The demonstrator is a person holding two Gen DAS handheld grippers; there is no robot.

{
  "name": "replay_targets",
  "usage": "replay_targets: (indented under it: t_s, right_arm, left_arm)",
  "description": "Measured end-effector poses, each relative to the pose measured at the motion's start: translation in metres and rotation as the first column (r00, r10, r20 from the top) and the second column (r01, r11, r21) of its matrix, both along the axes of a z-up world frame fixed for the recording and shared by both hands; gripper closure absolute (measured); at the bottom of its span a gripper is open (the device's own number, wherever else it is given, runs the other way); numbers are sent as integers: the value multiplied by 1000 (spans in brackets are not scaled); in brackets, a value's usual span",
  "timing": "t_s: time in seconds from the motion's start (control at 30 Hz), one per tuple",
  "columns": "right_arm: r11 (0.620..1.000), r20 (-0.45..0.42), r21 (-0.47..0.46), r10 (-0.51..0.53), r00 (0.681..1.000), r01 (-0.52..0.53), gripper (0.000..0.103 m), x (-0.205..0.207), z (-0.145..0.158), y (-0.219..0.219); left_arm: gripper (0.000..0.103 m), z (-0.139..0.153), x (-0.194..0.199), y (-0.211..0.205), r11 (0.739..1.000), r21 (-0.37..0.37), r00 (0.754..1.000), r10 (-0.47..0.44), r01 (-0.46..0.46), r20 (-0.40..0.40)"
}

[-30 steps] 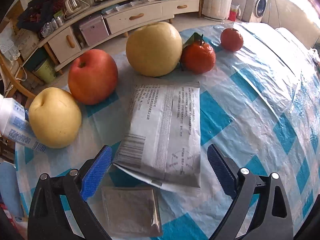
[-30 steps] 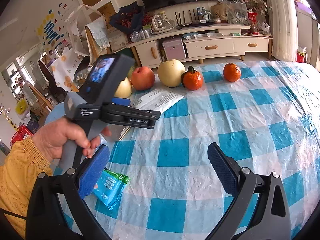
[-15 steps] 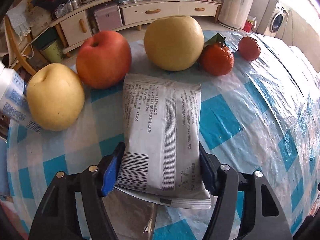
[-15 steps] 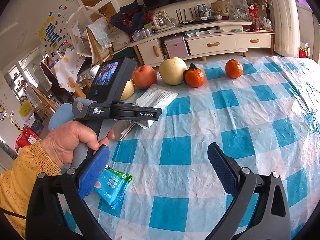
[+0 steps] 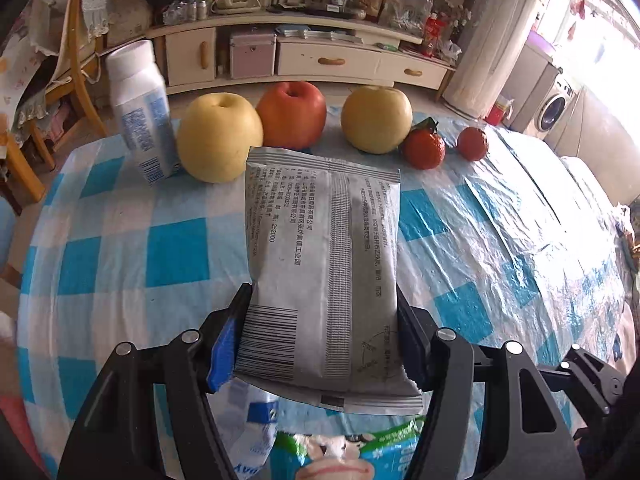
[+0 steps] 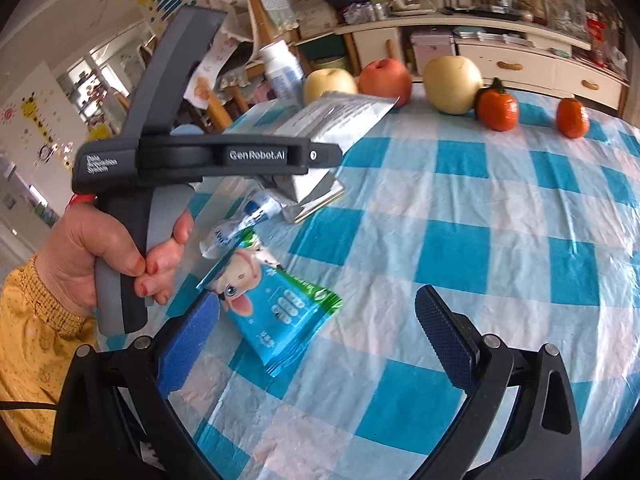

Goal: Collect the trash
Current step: 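Hold the paper packet in the left gripper while the right gripper grasps the white yogurt bottle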

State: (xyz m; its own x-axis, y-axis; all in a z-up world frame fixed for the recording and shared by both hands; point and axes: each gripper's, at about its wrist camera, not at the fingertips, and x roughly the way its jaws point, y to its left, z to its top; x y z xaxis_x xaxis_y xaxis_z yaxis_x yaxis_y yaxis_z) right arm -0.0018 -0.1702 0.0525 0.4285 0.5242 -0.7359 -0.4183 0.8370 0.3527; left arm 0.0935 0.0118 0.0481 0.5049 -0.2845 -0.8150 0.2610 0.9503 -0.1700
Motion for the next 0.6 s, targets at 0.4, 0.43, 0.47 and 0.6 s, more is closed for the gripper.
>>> replay_targets:
  t_s: [0.4, 0.43, 0.47, 0.6]
  right_arm:
    - [971, 27, -148, 195, 980, -189, 4, -1, -29, 62]
    - [969, 24, -151, 200, 979, -195, 4, 0, -32, 65]
    - [968, 25, -159, 202, 979, -195, 4, 0, -34, 68]
    - [960, 48, -195, 213, 976, -200, 4, 1, -38, 74]
  left_arm:
    - [37, 25, -80, 94, 979, -88, 978, 191, -183, 88]
    - [37, 25, -85, 98, 977, -86, 975, 202, -194, 93]
    - [37, 25, -92, 105, 975, -86, 972, 214, -206, 98]
    - [37, 19, -103, 122, 963, -117, 961, 255, -243, 103]
